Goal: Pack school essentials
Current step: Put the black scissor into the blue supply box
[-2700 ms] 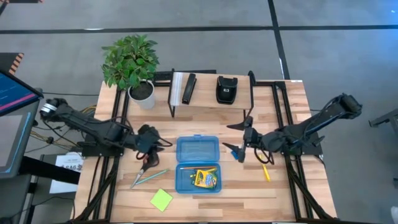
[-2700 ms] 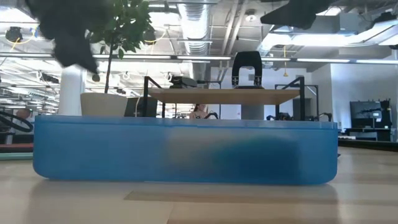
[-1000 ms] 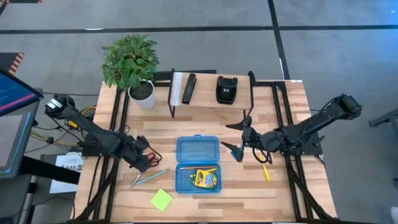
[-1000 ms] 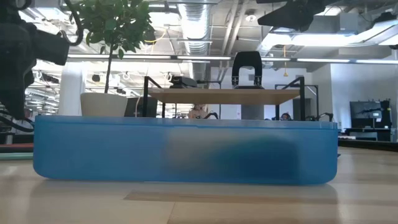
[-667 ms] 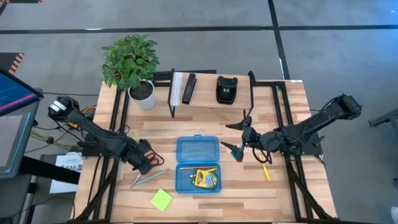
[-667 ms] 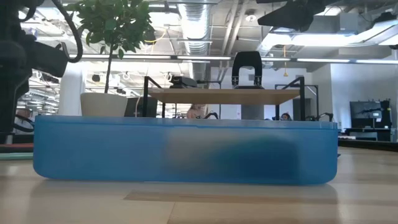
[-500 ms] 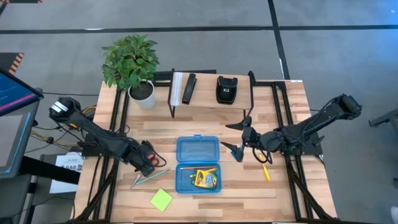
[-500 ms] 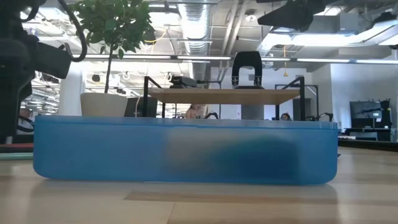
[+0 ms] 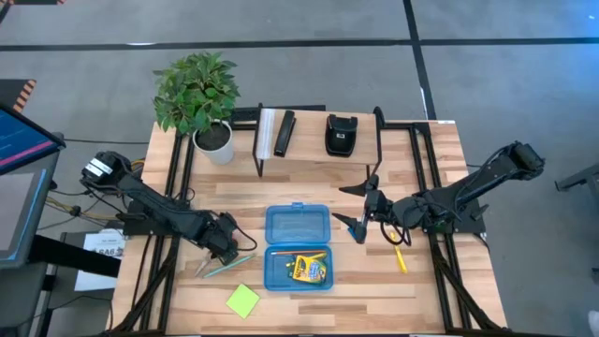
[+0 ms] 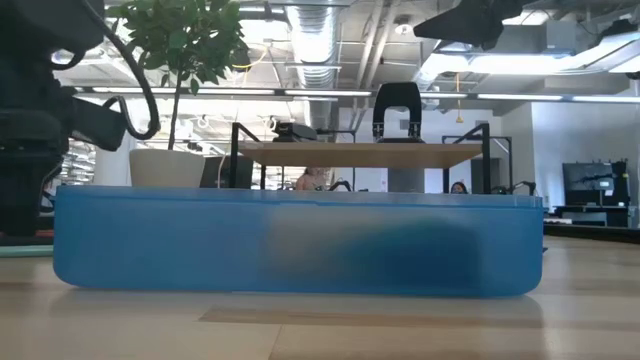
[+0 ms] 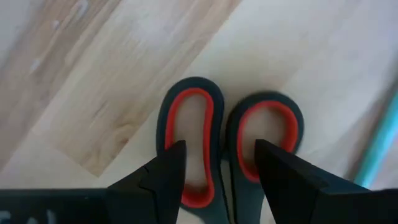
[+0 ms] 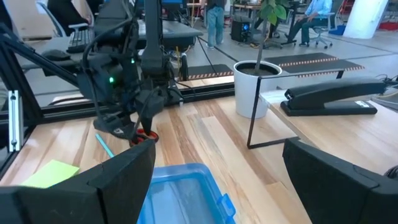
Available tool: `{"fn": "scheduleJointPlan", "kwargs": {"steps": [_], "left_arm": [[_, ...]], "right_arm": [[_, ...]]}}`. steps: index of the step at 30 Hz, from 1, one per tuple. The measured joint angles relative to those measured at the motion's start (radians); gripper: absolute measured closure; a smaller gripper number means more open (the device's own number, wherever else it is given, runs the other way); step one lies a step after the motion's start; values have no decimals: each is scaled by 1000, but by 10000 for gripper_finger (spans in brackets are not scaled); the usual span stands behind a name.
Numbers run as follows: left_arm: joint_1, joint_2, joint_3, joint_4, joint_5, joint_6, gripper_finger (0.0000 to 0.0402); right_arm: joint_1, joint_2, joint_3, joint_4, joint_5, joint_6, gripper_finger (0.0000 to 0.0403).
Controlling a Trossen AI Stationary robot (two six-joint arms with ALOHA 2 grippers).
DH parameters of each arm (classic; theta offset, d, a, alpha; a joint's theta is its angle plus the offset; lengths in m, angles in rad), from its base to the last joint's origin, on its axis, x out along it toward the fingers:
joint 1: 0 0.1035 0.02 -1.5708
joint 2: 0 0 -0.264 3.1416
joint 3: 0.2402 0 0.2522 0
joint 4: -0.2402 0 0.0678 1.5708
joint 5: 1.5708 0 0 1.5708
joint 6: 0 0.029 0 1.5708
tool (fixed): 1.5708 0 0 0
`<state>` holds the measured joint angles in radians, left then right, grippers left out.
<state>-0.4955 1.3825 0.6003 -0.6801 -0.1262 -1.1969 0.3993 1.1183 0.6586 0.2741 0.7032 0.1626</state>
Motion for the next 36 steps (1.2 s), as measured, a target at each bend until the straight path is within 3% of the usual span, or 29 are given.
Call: {"fn": "scheduleJointPlan", "kwargs": {"steps": [8, 17, 28, 36], "left_arm": [[33, 33, 4, 1, 24, 60, 251], [51, 33, 43, -32, 26, 116, 368], [81, -9, 170, -93, -20, 261, 368], [129, -9, 247, -101, 18, 441, 368]], "right_arm": [[1, 0, 0, 6, 0, 5, 30], [0, 0, 0, 5, 0, -3, 30], [0, 0, 0, 5, 0, 2, 30], [-10, 0, 0, 44, 1, -5, 30]]}}
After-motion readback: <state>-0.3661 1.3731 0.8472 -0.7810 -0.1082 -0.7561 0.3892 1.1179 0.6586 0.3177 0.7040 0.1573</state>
